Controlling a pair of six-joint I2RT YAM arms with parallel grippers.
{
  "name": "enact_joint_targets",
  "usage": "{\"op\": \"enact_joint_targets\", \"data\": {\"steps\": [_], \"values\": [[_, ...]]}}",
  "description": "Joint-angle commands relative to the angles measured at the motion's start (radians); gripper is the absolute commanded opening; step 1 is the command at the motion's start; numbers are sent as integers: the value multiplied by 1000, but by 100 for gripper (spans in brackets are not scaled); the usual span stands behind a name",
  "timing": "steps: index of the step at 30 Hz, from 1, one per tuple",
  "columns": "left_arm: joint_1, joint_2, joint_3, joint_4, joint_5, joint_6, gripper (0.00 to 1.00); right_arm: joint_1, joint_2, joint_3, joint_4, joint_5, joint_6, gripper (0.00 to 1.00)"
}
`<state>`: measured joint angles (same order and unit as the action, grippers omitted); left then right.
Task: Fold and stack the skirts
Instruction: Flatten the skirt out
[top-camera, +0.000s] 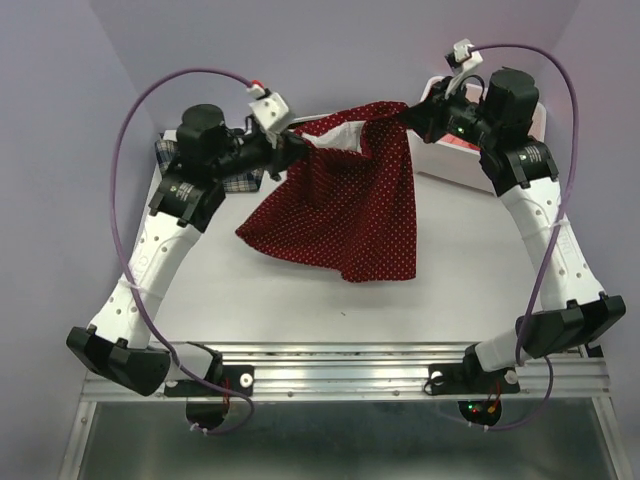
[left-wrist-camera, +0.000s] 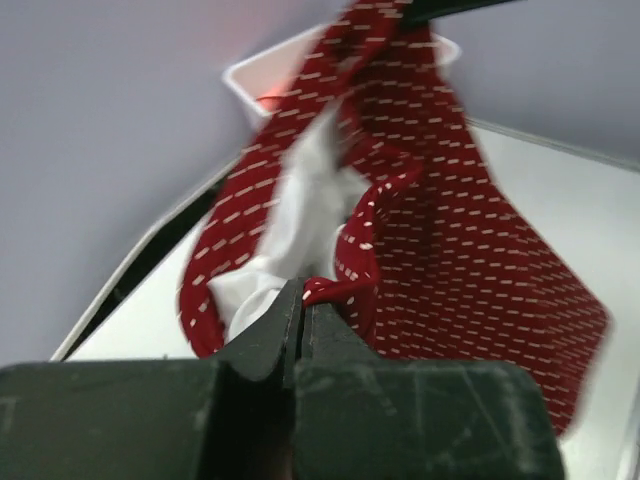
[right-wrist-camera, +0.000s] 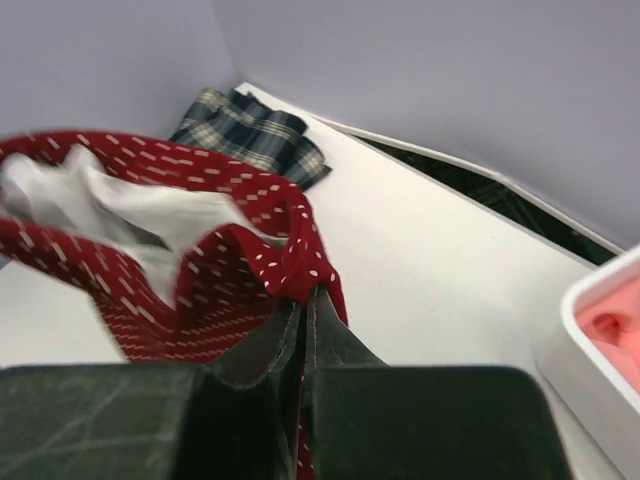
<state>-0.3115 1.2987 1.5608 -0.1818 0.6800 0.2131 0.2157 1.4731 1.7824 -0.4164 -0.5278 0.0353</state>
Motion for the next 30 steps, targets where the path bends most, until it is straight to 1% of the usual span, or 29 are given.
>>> {"op": "enact_joint_targets", "data": {"steps": [1,2,3,4,5,6,8,10,11,12,13,14,16,20,22,25,27,30], "values": [[-74,-35,36,-12,-177,117,0,54,2,83,22,94,-12,1],[-74,-23,36,11,-212,117,0,54,22,107,24,147,-24,1],[-7,-7,79,34,-244,68,0,31,41,161,27,187,-23,1],[21,25,105,72,-305,39,0,31,80,193,36,237,-23,1],[63,42,158,79,-325,-6,0,22,99,257,36,253,-23,1],[75,71,183,67,-327,-15,0,22,110,274,34,218,-25,1],[75,88,220,30,-220,9,0,22,96,273,36,154,-23,1],[52,70,197,1,-116,38,0,57,73,220,25,109,-53,1],[36,57,156,-2,-97,51,0,57,53,203,5,111,-55,1],[23,42,130,-2,-115,61,0,57,43,186,2,127,-80,1],[19,30,110,-2,-132,75,0,57,33,169,2,209,-106,1],[22,10,79,-16,-178,83,0,57,24,138,4,259,-132,1],[32,-7,58,-37,-223,106,0,44,0,111,7,346,-178,1],[106,-45,44,-132,-273,172,0,4,-19,65,4,420,-215,1],[124,-58,41,-185,-266,222,0,4,-28,48,5,460,-233,1],[135,-58,33,-228,-273,258,0,4,-8,40,7,508,-244,1],[137,-49,21,-226,-287,276,0,4,15,43,8,523,-245,1],[138,5,28,-190,-335,250,1,4,73,63,34,525,-239,1]]}}
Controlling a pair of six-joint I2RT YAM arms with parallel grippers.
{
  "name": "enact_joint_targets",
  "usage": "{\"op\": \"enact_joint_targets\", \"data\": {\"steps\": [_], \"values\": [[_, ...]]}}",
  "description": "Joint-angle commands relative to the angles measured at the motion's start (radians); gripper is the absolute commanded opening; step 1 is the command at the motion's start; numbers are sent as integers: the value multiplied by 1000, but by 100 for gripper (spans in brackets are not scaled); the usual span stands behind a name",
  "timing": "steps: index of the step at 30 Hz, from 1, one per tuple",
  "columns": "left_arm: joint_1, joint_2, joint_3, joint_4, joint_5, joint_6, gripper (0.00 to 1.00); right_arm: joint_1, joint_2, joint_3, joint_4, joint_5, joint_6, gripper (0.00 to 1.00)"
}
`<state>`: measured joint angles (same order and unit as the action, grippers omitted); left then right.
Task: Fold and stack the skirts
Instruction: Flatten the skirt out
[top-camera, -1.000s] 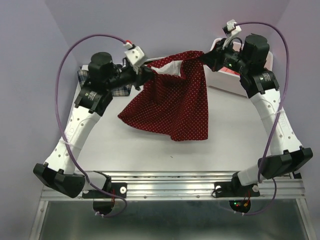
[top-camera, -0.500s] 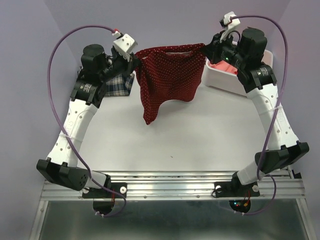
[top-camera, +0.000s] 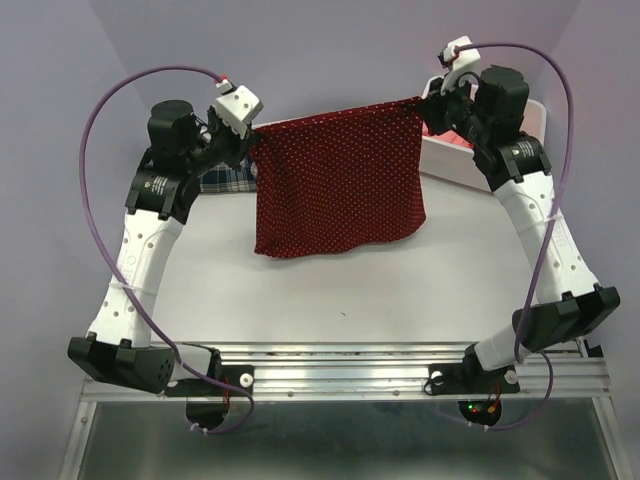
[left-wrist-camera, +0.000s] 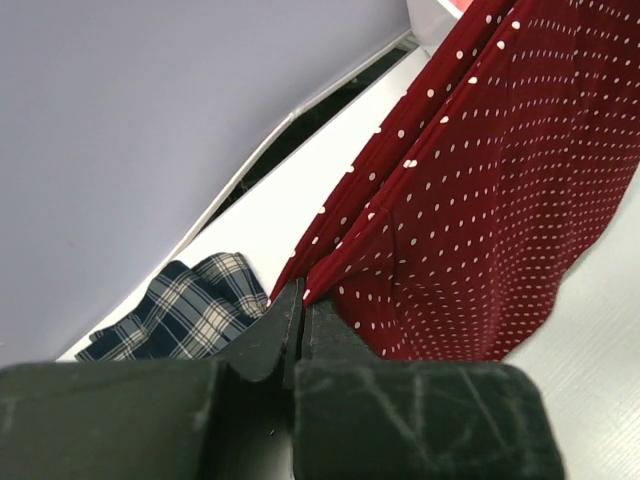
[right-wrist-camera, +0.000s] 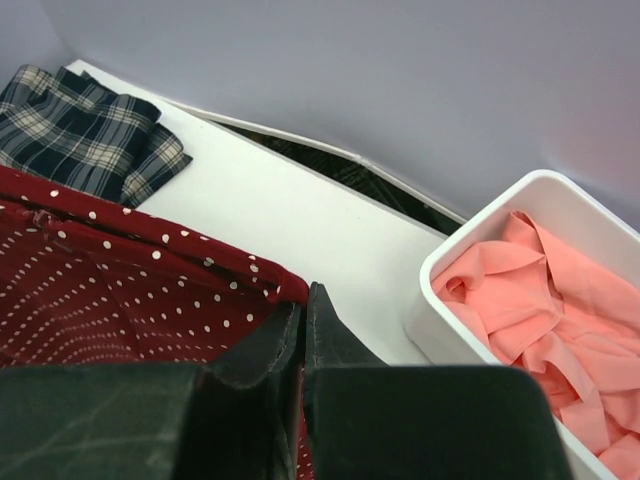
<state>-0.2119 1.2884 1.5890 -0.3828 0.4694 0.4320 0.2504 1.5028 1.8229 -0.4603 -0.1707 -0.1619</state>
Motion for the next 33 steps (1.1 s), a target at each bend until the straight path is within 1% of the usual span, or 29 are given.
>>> {"op": "enact_joint_targets", "data": {"steps": [1,4,5,7,8,9,11,12,13,14,16,17,18,19,20,21,22,23,25,26,27,28,29,30,31,32,33], "values": [[39,56,6,37,-142,25,3,-31,60,29,106,168,-39,1],[40,135,60,85,-190,-10,3,-31,146,76,141,168,-25,1],[48,197,124,94,-202,-34,3,-31,172,132,155,166,-22,1],[72,299,202,94,-184,-58,1,-31,247,200,173,168,-16,1],[81,327,247,94,-175,-62,1,-31,272,234,176,168,-14,1],[88,354,331,96,-166,-68,1,-31,293,310,178,166,-16,1],[95,425,425,93,-163,-65,2,-31,356,398,183,168,-14,1],[97,446,521,90,-163,-59,2,-31,376,494,184,198,-16,1],[97,463,570,84,-164,-52,2,-31,396,547,187,201,-14,1],[97,492,659,72,-169,-39,4,-31,431,596,190,212,-19,1],[97,496,716,65,-163,-13,6,-31,447,688,209,220,-27,1],[97,485,718,71,-147,14,9,-31,429,687,218,220,-31,1],[97,465,697,76,-135,34,10,-31,407,670,227,217,-37,1],[97,410,663,94,-102,56,14,-31,381,591,241,205,-36,1],[97,378,558,111,-83,71,16,-31,310,531,247,194,-39,1],[95,341,490,126,-62,98,18,-31,268,462,255,182,-45,1],[95,268,424,140,-37,117,20,-31,223,302,261,131,-53,1],[92,234,288,154,18,137,22,-31,135,215,273,108,-59,1],[71,134,145,150,61,195,24,-31,50,37,281,59,-83,1],[53,100,65,137,67,277,25,-31,9,-126,273,27,-90,1],[34,66,-93,124,67,325,26,-31,-31,-205,264,10,-100,1],[13,34,-169,101,67,379,27,-31,-105,-280,246,-9,-149,1],[-41,-31,-249,38,69,483,32,-31,-145,-353,192,-59,-171,3],[-69,-66,-385,0,74,531,36,-31,-188,-495,158,-88,-192,15],[-120,-131,-447,-90,87,600,48,-31,-272,-557,47,-177,-280,26],[-147,-164,-504,-131,90,616,56,-31,-314,-606,-24,-235,-322,38],[-165,-200,-590,-161,97,620,68,-31,-355,-684,-87,-272,-347,70]]}}
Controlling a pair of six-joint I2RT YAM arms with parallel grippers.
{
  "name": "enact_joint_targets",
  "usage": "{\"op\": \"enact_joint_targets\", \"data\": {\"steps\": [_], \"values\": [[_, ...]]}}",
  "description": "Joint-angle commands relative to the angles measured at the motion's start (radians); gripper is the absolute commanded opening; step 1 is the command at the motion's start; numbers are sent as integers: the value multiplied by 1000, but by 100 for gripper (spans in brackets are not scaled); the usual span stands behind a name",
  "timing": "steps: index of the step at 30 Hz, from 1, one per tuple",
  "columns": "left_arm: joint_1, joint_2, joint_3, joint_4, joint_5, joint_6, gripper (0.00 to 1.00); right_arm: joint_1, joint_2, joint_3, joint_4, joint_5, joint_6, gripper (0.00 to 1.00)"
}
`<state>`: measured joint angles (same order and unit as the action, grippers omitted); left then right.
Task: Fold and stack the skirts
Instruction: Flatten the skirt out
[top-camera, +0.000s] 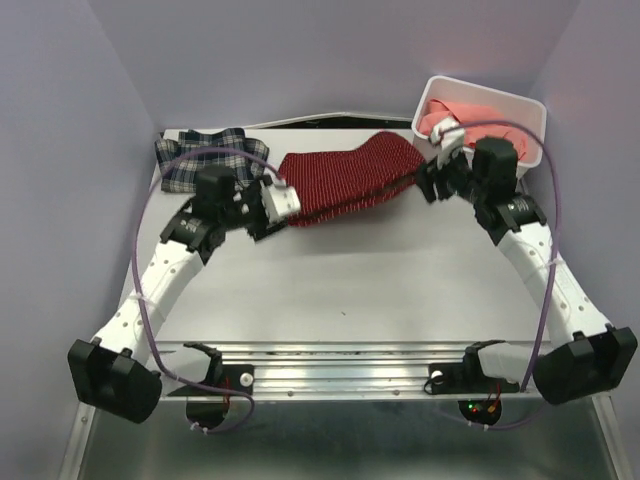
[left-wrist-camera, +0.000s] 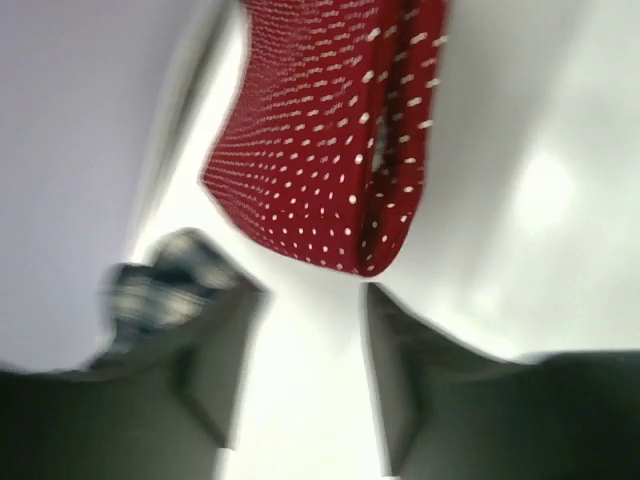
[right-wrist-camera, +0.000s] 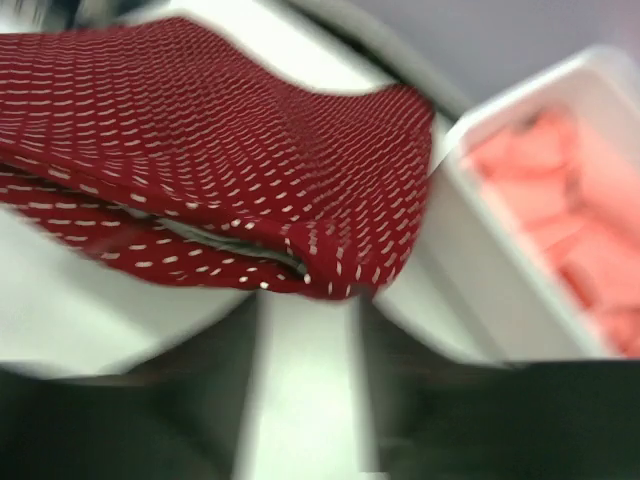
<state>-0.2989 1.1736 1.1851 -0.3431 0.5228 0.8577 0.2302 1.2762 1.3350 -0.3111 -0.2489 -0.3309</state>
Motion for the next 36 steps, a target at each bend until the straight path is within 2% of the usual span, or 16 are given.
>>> {"op": "enact_joint_targets", "data": {"steps": [1,2,4,7,11,13,15,16,17,21,25,29,32,36], "values": [[-94,-151,-214,-255,57,188,86,-11,-209,-229,-329,-232,-186,80],[-104,-179,-232,-290,87,188,99,-11,-245,-249,-364,-245,-194,87],[-138,-227,-233,-335,109,170,99,-11,-303,-266,-434,-272,-212,100],[-151,-256,-183,-362,152,96,99,-11,-351,-220,-512,-308,-218,100],[-152,-200,-133,-300,129,-8,98,-11,-308,-177,-467,-271,-177,100],[-152,-148,-133,-216,108,-116,98,-11,-246,-187,-378,-207,-142,96],[-152,-103,-131,-151,59,-204,90,-11,-181,-206,-329,-178,-126,89],[-151,-48,-127,-105,43,-239,87,-11,-107,-207,-277,-137,-99,79],[-151,-19,-113,-79,-4,-314,78,-11,-60,-197,-260,-121,-89,70],[-151,132,-62,16,-82,-451,69,-11,168,-129,-214,-44,-53,60],[-151,276,-16,102,-136,-515,67,-11,354,-19,-174,11,-59,57],[-138,486,59,79,-139,-545,63,-11,510,21,-172,65,-117,55],[-99,557,36,113,-92,-605,63,-11,546,-31,-154,92,-169,54],[-72,636,25,95,-99,-615,63,24,568,-129,-193,122,-223,52]]}}
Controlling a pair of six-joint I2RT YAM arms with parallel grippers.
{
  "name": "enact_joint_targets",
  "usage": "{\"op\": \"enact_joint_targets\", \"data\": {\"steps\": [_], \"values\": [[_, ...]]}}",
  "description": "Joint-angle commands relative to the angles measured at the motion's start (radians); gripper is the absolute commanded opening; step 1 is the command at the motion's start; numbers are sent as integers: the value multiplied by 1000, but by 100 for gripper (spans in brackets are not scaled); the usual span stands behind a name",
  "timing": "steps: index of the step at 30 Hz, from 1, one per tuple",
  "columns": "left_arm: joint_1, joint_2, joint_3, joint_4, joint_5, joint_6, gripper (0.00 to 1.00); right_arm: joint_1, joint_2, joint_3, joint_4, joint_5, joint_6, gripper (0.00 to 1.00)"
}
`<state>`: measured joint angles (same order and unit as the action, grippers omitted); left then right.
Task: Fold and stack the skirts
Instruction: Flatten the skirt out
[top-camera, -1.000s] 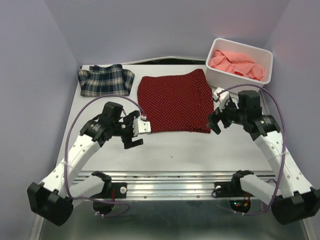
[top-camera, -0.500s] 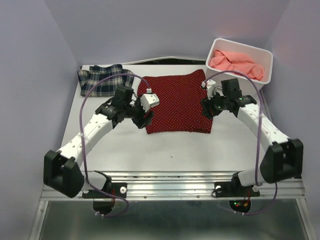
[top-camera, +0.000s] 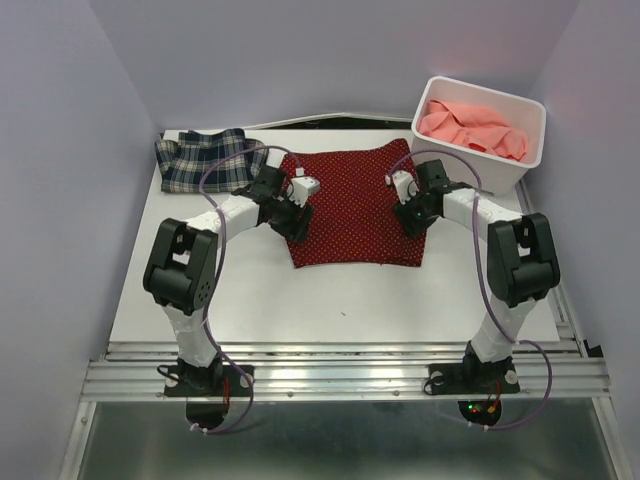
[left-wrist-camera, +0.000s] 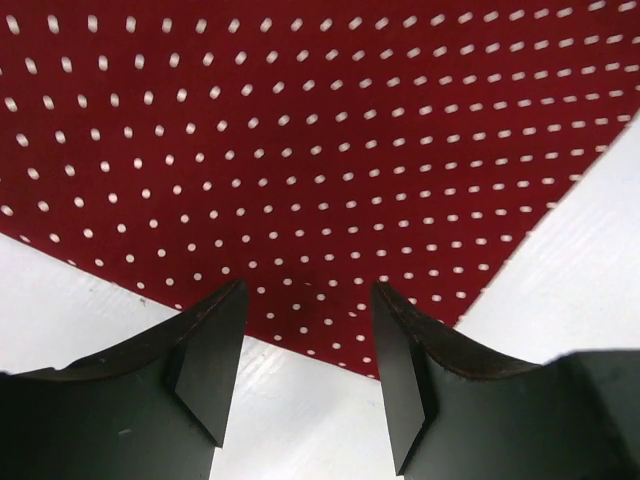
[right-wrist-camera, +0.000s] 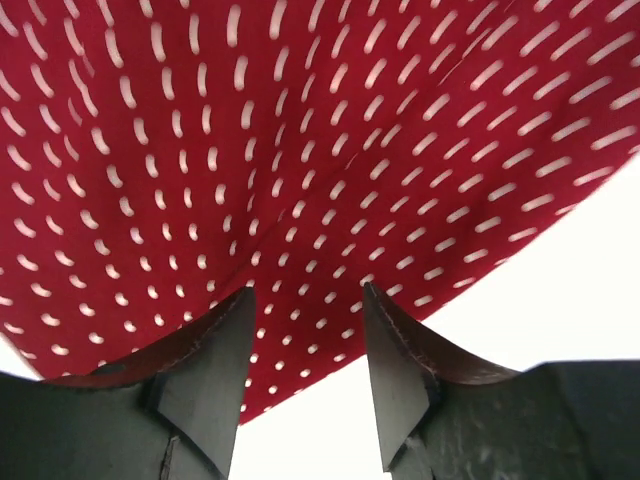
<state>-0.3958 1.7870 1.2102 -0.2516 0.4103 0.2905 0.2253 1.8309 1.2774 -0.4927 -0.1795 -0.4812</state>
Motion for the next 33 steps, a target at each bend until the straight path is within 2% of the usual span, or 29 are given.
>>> {"op": "enact_joint_targets", "data": {"steps": [1,5,7,10,11,13,14,15,18,20,21,23,26,31,33], "values": [[29,34,0,-3,7,-48,63,42,-4,-94,-27,51,-83,52],[77,54,-15,-37,4,-45,63,182,-113,-242,-142,35,-102,51],[107,48,-26,-46,-19,-28,64,323,-189,-306,-212,-7,-51,51],[135,72,-6,-57,-57,-10,64,520,-226,-302,-286,-200,54,52],[138,84,8,-70,-74,-10,65,567,-226,-284,-314,-315,78,52],[146,115,67,-87,-91,7,67,637,-217,-224,-334,-427,108,55],[147,147,93,-101,-100,15,68,667,-211,-142,-337,-474,146,56],[149,159,115,-104,-117,19,69,668,-206,-97,-333,-539,174,58],[160,172,199,-121,-130,44,71,610,-190,81,-330,-465,205,60],[167,143,232,-126,-123,62,72,516,-199,128,-314,-445,208,60],[169,126,235,-124,-119,67,73,417,-194,157,-316,-425,202,60],[169,77,227,-123,-119,79,73,337,-186,172,-339,-350,130,60],[169,17,193,-132,-102,102,73,253,-190,145,-383,-229,27,59],[169,-32,102,-133,-53,98,73,240,-202,-21,-389,-86,-95,58],[169,-32,83,-133,-47,96,72,240,-197,-64,-385,-74,-111,57]]}}
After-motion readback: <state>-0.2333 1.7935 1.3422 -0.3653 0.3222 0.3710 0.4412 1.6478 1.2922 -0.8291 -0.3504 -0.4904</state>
